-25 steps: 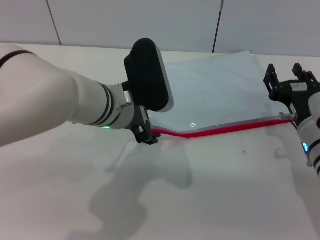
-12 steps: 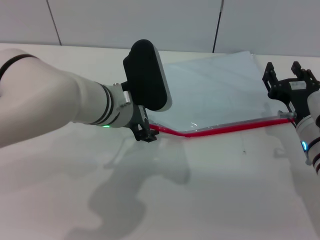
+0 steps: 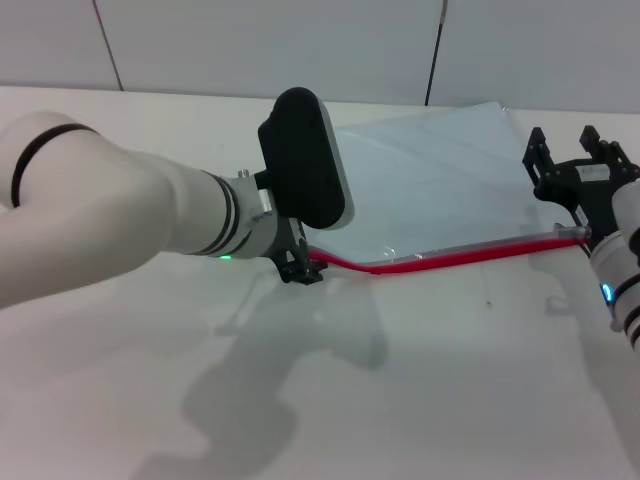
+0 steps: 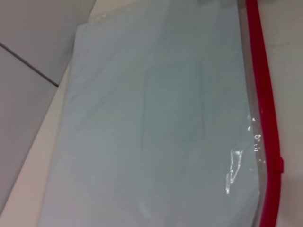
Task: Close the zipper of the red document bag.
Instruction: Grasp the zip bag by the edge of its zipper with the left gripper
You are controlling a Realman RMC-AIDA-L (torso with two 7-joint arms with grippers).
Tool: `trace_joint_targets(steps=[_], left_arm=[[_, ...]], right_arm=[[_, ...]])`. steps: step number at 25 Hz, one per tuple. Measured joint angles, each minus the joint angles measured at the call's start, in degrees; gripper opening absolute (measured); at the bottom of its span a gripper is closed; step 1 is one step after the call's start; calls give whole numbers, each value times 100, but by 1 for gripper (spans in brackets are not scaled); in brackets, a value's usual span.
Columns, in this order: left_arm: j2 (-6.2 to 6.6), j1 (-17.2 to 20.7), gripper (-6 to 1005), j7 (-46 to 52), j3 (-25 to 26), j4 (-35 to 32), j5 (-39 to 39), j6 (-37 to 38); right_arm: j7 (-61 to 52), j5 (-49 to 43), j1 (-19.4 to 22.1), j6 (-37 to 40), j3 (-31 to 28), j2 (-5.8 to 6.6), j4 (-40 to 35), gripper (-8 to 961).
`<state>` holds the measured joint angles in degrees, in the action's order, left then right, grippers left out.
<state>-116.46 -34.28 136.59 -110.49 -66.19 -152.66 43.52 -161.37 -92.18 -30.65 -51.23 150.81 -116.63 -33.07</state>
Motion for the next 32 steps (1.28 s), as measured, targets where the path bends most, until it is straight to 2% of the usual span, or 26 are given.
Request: trace_joint_targets(steps=[8, 19, 24, 32], left_arm=[[0, -12, 755, 25, -45, 147, 0, -278], [1, -22, 614, -16, -96, 287, -7, -595], [-5, -75, 397, 11, -298, 469, -2, -856], [-24, -79, 377, 31, -336, 620, 9, -1115]], right_arm=[[0, 7, -36, 49, -17, 0, 0, 633], [0, 8, -38, 61, -22, 0, -13, 633], [0, 8, -38, 61, -31, 0, -15, 633], [0, 8, -43, 60, -35, 0, -23, 632]])
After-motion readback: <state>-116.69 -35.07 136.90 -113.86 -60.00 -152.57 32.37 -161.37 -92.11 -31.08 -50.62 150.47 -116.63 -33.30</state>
